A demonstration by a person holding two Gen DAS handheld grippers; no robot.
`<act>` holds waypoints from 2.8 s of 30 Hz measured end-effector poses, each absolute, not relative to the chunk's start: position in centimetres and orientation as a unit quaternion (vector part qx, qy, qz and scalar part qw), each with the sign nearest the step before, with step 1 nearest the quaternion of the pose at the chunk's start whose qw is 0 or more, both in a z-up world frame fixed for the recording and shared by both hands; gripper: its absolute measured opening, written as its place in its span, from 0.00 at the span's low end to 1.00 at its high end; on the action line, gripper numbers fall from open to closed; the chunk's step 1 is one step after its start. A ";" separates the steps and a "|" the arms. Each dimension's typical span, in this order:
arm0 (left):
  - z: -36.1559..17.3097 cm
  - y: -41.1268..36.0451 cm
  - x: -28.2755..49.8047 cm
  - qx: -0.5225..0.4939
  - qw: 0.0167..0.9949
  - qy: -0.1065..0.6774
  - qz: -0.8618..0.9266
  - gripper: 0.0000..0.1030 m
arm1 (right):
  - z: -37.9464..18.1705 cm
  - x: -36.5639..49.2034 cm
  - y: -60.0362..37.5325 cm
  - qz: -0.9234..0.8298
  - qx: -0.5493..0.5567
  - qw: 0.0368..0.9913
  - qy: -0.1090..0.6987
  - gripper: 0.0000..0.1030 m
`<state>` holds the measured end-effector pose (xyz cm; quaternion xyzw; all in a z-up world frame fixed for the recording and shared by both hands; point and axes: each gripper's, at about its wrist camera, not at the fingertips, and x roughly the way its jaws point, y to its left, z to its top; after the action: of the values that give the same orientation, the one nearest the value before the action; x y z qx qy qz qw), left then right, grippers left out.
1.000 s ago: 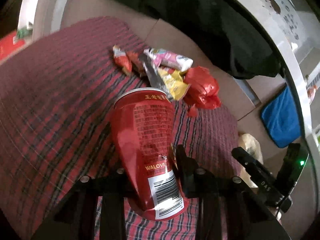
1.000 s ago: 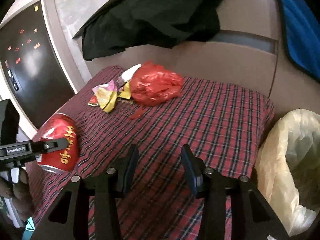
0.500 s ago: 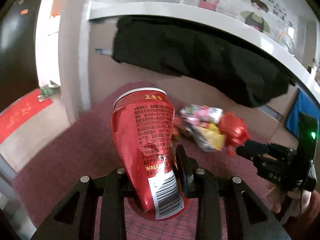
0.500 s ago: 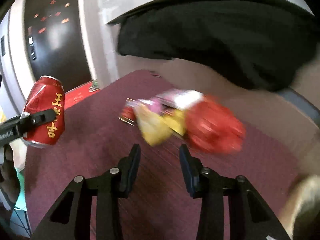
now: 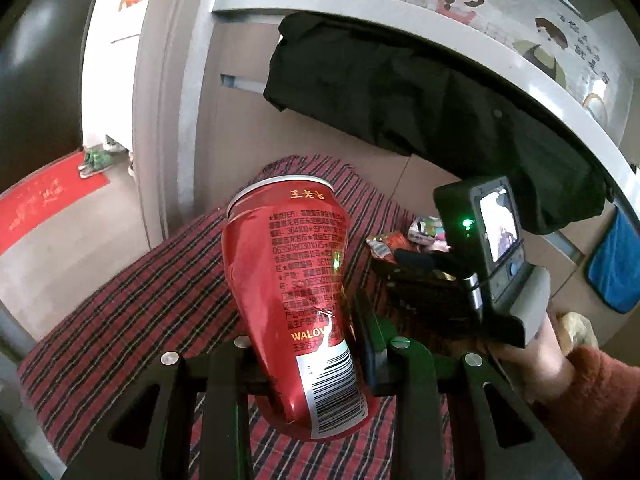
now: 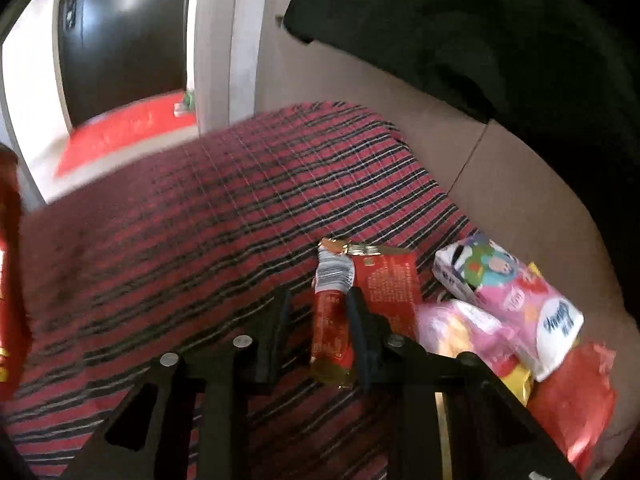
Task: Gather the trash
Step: 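Grasp the red snack wrapper with the right gripper while the left holds the can, then carry the can and red wrapper in both grippers over the bin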
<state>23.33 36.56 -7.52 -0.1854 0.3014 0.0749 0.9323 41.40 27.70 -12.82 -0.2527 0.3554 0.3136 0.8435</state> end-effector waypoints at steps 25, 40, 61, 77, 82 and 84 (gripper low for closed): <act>3.3 22.4 24.6 -0.102 0.969 0.225 0.013 0.30 | 4.7 33.4 6.5 0.336 -0.064 0.910 0.234 0.06; 5.7 2.3 29.0 -0.054 0.972 0.198 -0.112 0.30 | 7.3 29.1 -13.6 0.196 -0.021 0.964 0.178 0.06; -0.6 -15.7 32.1 0.003 0.943 0.262 -0.205 0.30 | -0.4 29.6 -31.6 0.078 0.086 0.967 0.229 0.06; -3.6 -15.7 34.3 -0.017 0.928 0.305 -0.215 0.30 | -3.9 31.4 -30.6 0.089 0.090 0.958 0.259 0.06; -4.3 -15.3 35.0 -0.033 0.919 0.319 -0.230 0.30 | -4.6 31.9 -30.4 0.088 0.087 0.955 0.271 0.11; -4.9 -15.2 35.4 -0.041 0.908 0.332 -0.251 0.38 | -5.0 32.1 -30.2 0.092 0.084 0.953 0.276 0.13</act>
<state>35.45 -15.18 -4.88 -0.0405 0.3322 -0.2506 0.9084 32.08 -30.24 -4.99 0.0835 0.2764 0.0922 0.9530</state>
